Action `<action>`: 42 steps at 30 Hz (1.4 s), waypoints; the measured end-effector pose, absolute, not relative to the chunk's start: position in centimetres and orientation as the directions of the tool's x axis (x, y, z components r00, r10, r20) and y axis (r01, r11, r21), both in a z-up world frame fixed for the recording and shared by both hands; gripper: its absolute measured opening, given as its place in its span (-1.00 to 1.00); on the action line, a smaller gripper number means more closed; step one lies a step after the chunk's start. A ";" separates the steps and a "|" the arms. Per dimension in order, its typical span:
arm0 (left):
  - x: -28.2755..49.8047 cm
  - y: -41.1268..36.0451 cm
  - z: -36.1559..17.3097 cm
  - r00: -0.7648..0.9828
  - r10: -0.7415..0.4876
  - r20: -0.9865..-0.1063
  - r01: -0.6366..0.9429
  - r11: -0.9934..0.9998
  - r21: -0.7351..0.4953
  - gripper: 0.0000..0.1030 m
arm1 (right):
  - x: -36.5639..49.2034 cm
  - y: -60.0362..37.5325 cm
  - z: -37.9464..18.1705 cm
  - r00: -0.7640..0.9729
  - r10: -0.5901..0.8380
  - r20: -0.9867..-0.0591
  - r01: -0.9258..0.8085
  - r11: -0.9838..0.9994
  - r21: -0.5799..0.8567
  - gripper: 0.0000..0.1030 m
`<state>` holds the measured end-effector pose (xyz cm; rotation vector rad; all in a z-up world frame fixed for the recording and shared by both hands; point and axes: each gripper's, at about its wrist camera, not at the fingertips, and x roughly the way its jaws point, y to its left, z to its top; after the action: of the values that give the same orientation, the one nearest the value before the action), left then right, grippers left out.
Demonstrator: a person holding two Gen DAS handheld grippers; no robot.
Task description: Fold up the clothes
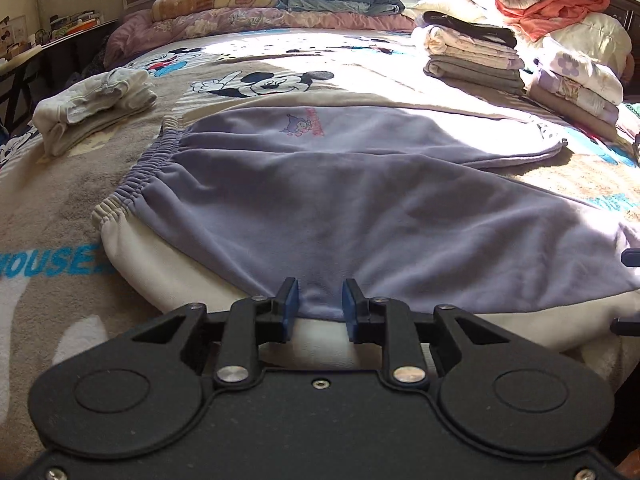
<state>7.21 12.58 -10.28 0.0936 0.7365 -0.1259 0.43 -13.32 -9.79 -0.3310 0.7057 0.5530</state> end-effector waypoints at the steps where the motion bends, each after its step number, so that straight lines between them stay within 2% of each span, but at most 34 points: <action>1: 6.7 11.7 -10.2 0.742 -0.051 -0.668 0.153 0.984 0.095 -0.58 | 0.4 -14.1 -10.1 0.613 0.374 -0.696 -0.578 0.813 -0.071 0.32; 3: 5.8 10.7 -9.5 0.755 -0.038 -0.655 0.151 0.982 0.117 -0.57 | -0.5 -14.9 -10.2 0.624 0.353 -0.697 -0.565 0.820 -0.091 0.32; 6: 5.0 9.5 -8.6 0.789 -0.125 -0.602 0.155 0.988 -0.001 -0.57 | -2.0 -15.5 -9.9 0.656 0.348 -0.670 -0.569 0.811 -0.136 0.31; 8: 5.0 7.0 -8.4 0.824 -0.144 -0.548 0.189 0.982 0.027 -0.57 | -2.8 -15.9 -9.7 0.672 0.344 -0.656 -0.572 0.803 -0.165 0.31; 11: 6.1 3.7 -9.5 0.816 -0.188 -0.547 0.244 0.969 0.031 -0.56 | -3.8 -16.2 -9.8 0.691 0.316 -0.650 -0.577 0.783 -0.232 0.31; 13: 6.3 1.3 -10.6 0.749 -0.253 -0.613 0.344 0.938 0.034 -0.56 | -4.3 -16.3 -9.8 0.702 0.302 -0.645 -0.587 0.758 -0.285 0.30; 15: 4.9 -1.4 -11.1 0.719 -0.274 -0.639 0.455 0.880 0.135 -0.56 | -4.7 -16.4 -9.9 0.717 0.275 -0.640 -0.592 0.725 -0.351 0.29; 17: 3.1 -3.1 -11.1 0.733 -0.269 -0.624 0.510 0.825 0.242 -0.56 | -5.0 -16.6 -10.0 0.728 0.262 -0.633 -0.599 0.693 -0.402 0.28; 19: 2.8 -2.4 -10.5 0.722 -0.318 -0.614 0.517 0.838 0.173 -0.55 | -5.2 -16.7 -10.2 0.731 0.256 -0.632 -0.610 0.661 -0.438 0.28; 20: 2.9 -1.9 -10.1 0.716 -0.340 -0.610 0.520 0.843 0.140 -0.42 | -5.4 -16.7 -10.5 0.732 0.253 -0.632 -0.618 0.637 -0.460 0.27; 22: 2.7 -0.5 -9.2 0.743 -0.343 -0.575 0.494 0.861 0.125 -0.31 | -5.7 -16.6 -11.1 0.734 0.247 -0.632 -0.631 0.591 -0.502 0.21; 27: 2.2 4.7 -7.0 0.857 -0.187 -0.480 0.317 0.925 0.207 -0.23 | -6.3 -16.7 -11.8 0.757 0.244 -0.606 -0.619 0.565 -0.546 0.13; 32: 1.1 8.6 -7.7 0.918 0.116 -0.380 0.125 0.824 0.553 -0.19 | -6.4 -16.9 -11.7 0.771 0.244 -0.588 -0.603 0.577 -0.551 0.03; 34: 1.0 9.6 -8.5 0.919 0.158 -0.361 0.112 0.774 0.623 -0.19 | -6.2 -17.4 -11.2 0.790 0.229 -0.569 -0.573 0.605 -0.553 -0.09; 36: 0.9 10.2 -9.2 0.918 0.195 -0.347 0.101 0.729 0.677 -0.17 | -6.0 -17.8 -10.9 0.802 0.206 -0.560 -0.549 0.624 -0.556 -0.09; 42: 1.6 11.3 -11.1 0.900 0.230 -0.370 0.123 0.680 0.723 -0.09 | -6.4 -17.3 -12.1 0.793 0.147 -0.591 -0.554 0.575 -0.601 -0.09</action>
<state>1.62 11.25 -11.11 0.8282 0.4603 0.0622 -6.42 -17.25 -12.05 -0.8676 0.5195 0.4329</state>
